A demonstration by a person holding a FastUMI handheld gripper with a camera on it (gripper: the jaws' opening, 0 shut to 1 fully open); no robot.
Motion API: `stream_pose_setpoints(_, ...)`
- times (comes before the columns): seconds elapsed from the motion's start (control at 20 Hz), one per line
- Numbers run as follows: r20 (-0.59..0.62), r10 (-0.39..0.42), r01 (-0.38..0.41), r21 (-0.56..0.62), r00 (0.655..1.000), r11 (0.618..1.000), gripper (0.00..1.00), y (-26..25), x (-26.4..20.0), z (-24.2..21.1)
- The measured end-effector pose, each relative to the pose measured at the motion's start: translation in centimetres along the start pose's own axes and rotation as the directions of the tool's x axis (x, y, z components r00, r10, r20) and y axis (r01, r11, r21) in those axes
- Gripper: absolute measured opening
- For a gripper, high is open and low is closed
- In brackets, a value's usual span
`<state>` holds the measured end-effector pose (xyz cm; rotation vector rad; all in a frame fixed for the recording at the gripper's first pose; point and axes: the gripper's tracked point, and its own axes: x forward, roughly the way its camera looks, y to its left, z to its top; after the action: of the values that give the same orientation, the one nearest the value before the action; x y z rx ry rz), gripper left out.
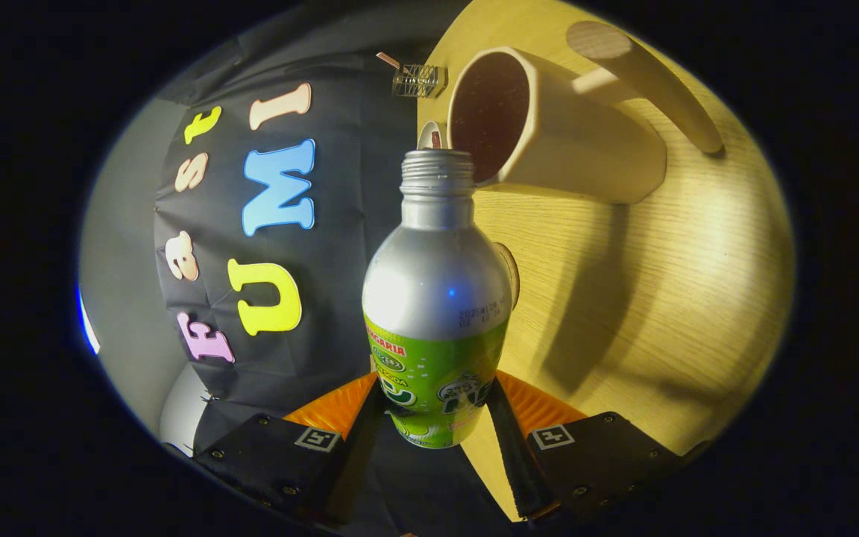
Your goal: Take the bottle from table, then pour the juice into the cup, finally place the bottle on the coaster
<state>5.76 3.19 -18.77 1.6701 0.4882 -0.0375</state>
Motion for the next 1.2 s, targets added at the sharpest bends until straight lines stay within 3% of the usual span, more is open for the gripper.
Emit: stream_pose_setpoints(1.2, -0.001, 0.046, -0.044, 0.210, 0.999, 0.977, 0.78, 1.8, 0.3, 0.8)
